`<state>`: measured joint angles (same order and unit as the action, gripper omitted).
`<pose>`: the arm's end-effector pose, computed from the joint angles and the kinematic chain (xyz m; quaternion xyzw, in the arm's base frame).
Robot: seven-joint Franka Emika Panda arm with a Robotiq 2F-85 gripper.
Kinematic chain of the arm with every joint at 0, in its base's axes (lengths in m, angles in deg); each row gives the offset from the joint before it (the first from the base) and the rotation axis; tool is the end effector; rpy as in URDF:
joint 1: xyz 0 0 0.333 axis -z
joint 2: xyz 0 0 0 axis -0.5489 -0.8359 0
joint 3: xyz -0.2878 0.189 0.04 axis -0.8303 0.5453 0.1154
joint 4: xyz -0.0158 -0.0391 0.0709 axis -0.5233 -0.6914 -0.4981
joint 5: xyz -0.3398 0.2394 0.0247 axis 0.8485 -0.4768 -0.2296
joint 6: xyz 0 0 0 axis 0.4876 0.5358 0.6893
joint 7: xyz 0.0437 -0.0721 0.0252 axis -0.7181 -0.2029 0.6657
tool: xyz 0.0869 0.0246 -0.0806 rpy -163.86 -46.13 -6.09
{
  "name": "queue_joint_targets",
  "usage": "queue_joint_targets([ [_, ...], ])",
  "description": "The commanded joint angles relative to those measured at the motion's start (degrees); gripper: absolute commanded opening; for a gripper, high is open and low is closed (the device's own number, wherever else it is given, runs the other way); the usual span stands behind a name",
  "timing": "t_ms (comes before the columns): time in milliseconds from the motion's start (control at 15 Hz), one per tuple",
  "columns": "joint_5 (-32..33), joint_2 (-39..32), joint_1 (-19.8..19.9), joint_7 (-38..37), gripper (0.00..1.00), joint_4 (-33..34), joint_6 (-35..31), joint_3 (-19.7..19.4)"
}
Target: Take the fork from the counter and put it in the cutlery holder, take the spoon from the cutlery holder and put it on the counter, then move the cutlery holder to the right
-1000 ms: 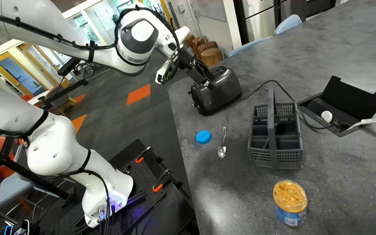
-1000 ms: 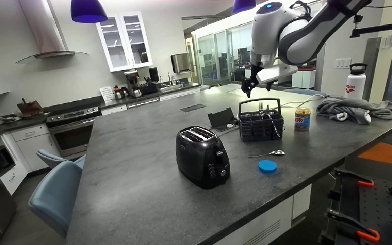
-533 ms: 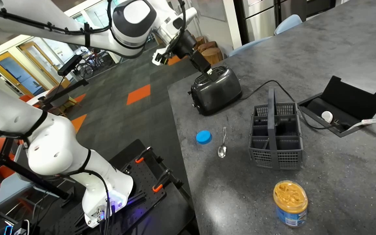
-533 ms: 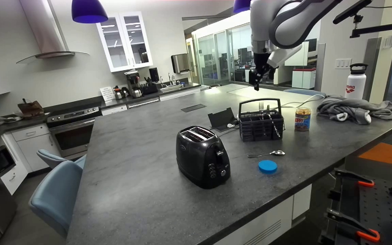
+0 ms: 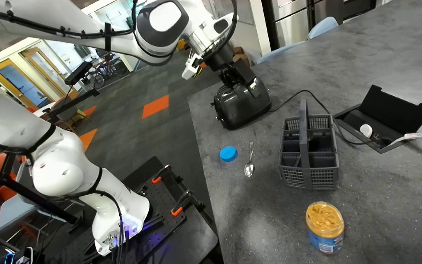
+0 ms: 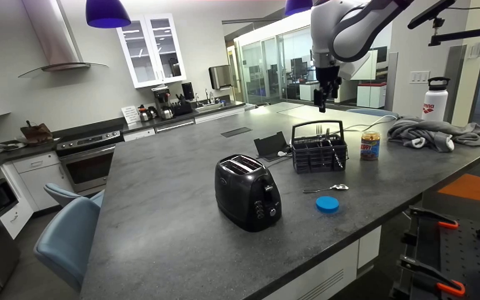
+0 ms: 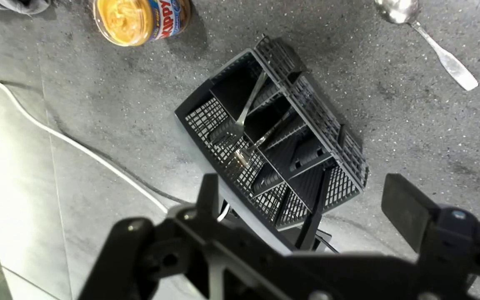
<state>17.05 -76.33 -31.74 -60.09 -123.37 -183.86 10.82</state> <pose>0.4967 -0.2037 0.4245 0.9750 -0.0684 0.0750 0.1975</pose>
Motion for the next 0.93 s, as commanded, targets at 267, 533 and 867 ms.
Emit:
queue_joint_targets([
  [267, -7.92, -0.66, 6.38, 16.31, 1.0, 1.57, 0.56, 3.24],
  [533, -14.14, -1.64, 8.2, 33.73, 1.0, 5.48, 3.27, 0.09],
  [867, -19.4, -7.85, 11.24, 55.27, 1.0, 13.26, 6.98, -0.85],
])
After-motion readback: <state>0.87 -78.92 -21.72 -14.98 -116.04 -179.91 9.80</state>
